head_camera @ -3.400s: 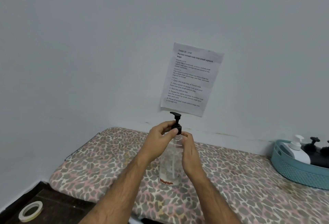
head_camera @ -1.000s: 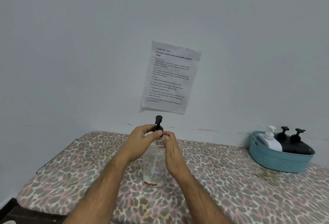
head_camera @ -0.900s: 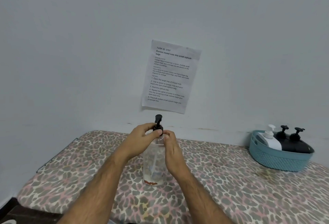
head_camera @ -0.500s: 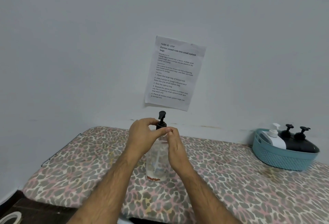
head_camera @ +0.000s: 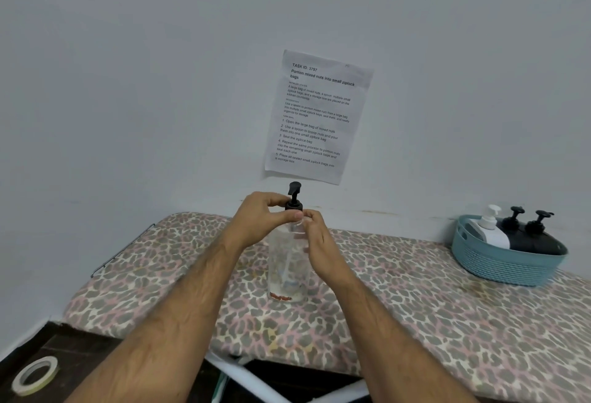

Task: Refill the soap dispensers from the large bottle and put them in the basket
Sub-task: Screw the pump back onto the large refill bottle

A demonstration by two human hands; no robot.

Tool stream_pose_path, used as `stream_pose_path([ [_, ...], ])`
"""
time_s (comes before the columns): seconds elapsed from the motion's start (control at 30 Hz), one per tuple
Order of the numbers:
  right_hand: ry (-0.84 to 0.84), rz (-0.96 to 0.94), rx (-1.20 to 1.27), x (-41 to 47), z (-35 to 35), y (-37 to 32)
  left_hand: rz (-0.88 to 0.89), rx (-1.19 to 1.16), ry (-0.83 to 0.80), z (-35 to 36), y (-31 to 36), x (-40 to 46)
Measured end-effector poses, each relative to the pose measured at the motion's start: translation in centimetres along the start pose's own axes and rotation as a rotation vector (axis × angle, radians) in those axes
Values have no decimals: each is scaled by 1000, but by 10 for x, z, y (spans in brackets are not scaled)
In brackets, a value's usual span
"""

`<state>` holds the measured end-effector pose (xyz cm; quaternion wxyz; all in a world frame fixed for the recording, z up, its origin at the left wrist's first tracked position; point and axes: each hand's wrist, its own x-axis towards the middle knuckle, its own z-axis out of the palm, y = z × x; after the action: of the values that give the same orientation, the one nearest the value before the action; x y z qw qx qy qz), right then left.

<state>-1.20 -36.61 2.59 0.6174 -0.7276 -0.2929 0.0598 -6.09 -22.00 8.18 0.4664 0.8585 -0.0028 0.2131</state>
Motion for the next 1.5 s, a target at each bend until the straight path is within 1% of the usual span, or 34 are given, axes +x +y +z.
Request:
stream_pose_path([
  [0.1,-39,48,-9,-7,-6,-9,-29,-11,40,0,-13,-14],
  [0.17,-25,104,-22,-12,-10,-11,-109,-85,66,-2,-23,-29],
  [0.2,-8,131,-26,-15,-11,-9,-152,-110,59,-2,-29,-37],
  [0.27,20,175,-20,-23,-11,-6,-216,-119,-12,1,-40,-54],
  [0.33,22,205,-7,-31,-6,-1,-250,-147,-63,8,-49,-67],
  [0.43,-4,199,0,-44,0,9,-260,-219,-1,20,-61,-72],
  [0.5,21,193,11,-47,-2,15,-251,-230,45,28,-62,-68],
  [0.57,54,195,21,-48,-12,12,-225,-243,54,38,-56,-60],
  [0.73,136,121,61,-39,-61,5,-184,-296,57,85,-34,-27],
  [0.9,277,196,51,-21,-125,22,-150,-299,61,149,-15,16],
  [0.97,350,243,24,-12,-152,34,-144,-294,40,176,-8,35],
  [1.07,413,265,-12,0,-187,50,-140,-292,12,210,-2,61],
  [1.2,455,281,-17,17,-231,68,-128,-263,-24,258,1,95],
  [1.33,456,296,-14,29,-259,87,-141,-278,-53,292,-4,116],
  [1.5,446,304,1,39,-275,100,-140,-269,-57,310,-6,128],
])
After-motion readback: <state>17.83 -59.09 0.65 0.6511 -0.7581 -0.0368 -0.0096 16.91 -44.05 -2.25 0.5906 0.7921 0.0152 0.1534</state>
